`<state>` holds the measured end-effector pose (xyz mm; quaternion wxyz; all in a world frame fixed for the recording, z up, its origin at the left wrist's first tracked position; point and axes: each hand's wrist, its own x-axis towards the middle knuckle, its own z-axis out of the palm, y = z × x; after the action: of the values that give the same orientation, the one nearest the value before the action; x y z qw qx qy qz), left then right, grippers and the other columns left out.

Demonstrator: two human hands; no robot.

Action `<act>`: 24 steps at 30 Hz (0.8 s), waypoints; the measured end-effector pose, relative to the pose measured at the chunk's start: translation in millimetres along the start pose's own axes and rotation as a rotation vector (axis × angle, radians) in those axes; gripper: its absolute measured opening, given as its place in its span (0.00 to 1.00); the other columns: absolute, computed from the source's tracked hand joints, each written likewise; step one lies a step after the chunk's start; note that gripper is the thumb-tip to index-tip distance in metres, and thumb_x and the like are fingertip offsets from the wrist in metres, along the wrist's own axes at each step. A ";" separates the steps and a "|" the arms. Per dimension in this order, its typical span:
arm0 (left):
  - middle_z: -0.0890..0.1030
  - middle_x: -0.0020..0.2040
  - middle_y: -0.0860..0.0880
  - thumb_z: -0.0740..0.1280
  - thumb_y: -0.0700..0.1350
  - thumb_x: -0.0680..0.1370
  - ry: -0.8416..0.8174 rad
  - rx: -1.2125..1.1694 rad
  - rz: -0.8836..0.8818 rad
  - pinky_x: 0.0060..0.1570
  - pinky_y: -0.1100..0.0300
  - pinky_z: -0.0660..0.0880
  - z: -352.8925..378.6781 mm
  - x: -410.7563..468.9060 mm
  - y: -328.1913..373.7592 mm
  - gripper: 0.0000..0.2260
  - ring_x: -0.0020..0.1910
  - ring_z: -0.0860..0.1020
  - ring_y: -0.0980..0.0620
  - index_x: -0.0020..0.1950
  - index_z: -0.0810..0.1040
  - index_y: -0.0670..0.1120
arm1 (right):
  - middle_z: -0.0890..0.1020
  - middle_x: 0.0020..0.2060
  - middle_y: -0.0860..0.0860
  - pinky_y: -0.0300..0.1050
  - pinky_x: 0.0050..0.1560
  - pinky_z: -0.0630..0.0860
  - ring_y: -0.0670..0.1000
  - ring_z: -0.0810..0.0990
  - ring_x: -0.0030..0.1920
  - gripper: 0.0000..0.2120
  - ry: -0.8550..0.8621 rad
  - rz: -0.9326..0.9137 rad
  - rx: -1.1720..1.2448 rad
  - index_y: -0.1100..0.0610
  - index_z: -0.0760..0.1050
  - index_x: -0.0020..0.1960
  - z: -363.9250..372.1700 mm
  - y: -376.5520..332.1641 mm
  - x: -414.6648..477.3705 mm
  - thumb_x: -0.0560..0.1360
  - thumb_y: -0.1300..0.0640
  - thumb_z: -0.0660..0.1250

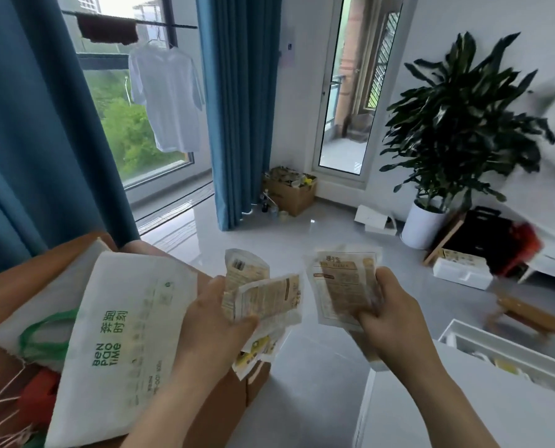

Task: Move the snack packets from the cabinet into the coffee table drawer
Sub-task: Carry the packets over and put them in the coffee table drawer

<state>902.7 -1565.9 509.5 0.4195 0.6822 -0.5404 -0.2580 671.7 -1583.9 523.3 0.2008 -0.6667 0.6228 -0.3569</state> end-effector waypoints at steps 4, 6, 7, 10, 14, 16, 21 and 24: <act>0.79 0.46 0.60 0.74 0.41 0.69 -0.034 -0.002 0.025 0.31 0.72 0.71 42.7 49.7 22.3 0.17 0.44 0.78 0.61 0.53 0.74 0.56 | 0.76 0.39 0.38 0.31 0.31 0.70 0.39 0.76 0.39 0.16 0.007 0.030 0.003 0.48 0.65 0.46 -10.8 31.2 53.3 0.70 0.66 0.65; 0.77 0.45 0.61 0.73 0.42 0.70 -0.060 0.019 0.043 0.33 0.70 0.72 61.6 71.6 31.1 0.16 0.44 0.77 0.61 0.51 0.72 0.56 | 0.77 0.40 0.38 0.32 0.34 0.71 0.41 0.77 0.40 0.16 0.020 0.060 0.003 0.48 0.66 0.47 -13.8 47.9 75.0 0.70 0.66 0.66; 0.76 0.44 0.62 0.73 0.42 0.70 -0.078 0.041 0.056 0.33 0.70 0.72 70.2 83.2 34.3 0.16 0.43 0.76 0.62 0.50 0.71 0.57 | 0.76 0.40 0.37 0.32 0.36 0.71 0.41 0.77 0.41 0.16 0.029 0.073 0.004 0.48 0.66 0.48 -15.0 56.3 85.4 0.70 0.66 0.67; 0.73 0.42 0.64 0.73 0.44 0.71 -0.115 0.086 0.094 0.30 0.72 0.69 97.7 123.9 42.6 0.16 0.43 0.76 0.61 0.49 0.69 0.57 | 0.75 0.42 0.37 0.29 0.37 0.69 0.41 0.75 0.41 0.17 0.049 0.122 -0.005 0.47 0.66 0.50 -15.1 79.5 119.3 0.71 0.64 0.68; 0.72 0.40 0.63 0.73 0.45 0.71 -0.184 0.128 0.112 0.26 0.72 0.68 137.8 188.6 49.3 0.16 0.37 0.72 0.65 0.49 0.68 0.57 | 0.76 0.46 0.40 0.34 0.44 0.72 0.45 0.76 0.45 0.18 0.085 0.190 -0.007 0.47 0.66 0.52 -5.9 109.5 171.6 0.72 0.63 0.69; 0.74 0.41 0.62 0.73 0.44 0.69 -0.210 0.105 0.106 0.30 0.70 0.70 157.8 225.0 46.2 0.15 0.39 0.74 0.63 0.49 0.70 0.56 | 0.76 0.46 0.42 0.34 0.43 0.71 0.46 0.75 0.45 0.17 0.098 0.221 -0.021 0.47 0.66 0.53 1.3 120.7 198.8 0.72 0.62 0.70; 0.76 0.42 0.59 0.72 0.42 0.69 -0.319 0.129 0.112 0.33 0.63 0.76 202.8 304.6 33.8 0.14 0.40 0.76 0.61 0.49 0.72 0.52 | 0.75 0.48 0.42 0.29 0.39 0.67 0.45 0.74 0.47 0.19 0.112 0.364 -0.037 0.48 0.66 0.56 24.2 152.8 250.8 0.72 0.63 0.70; 0.77 0.42 0.57 0.71 0.41 0.69 -0.421 0.159 0.099 0.34 0.60 0.77 231.4 341.9 32.0 0.12 0.39 0.77 0.59 0.48 0.72 0.50 | 0.76 0.49 0.43 0.35 0.43 0.71 0.46 0.76 0.48 0.19 0.119 0.462 -0.046 0.49 0.67 0.58 33.4 173.4 270.3 0.72 0.63 0.70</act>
<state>796.4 -1962.0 452.3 0.2544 0.6169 -0.6676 -0.3302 568.6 -1878.0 438.6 0.2248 -0.4888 0.7775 -0.3257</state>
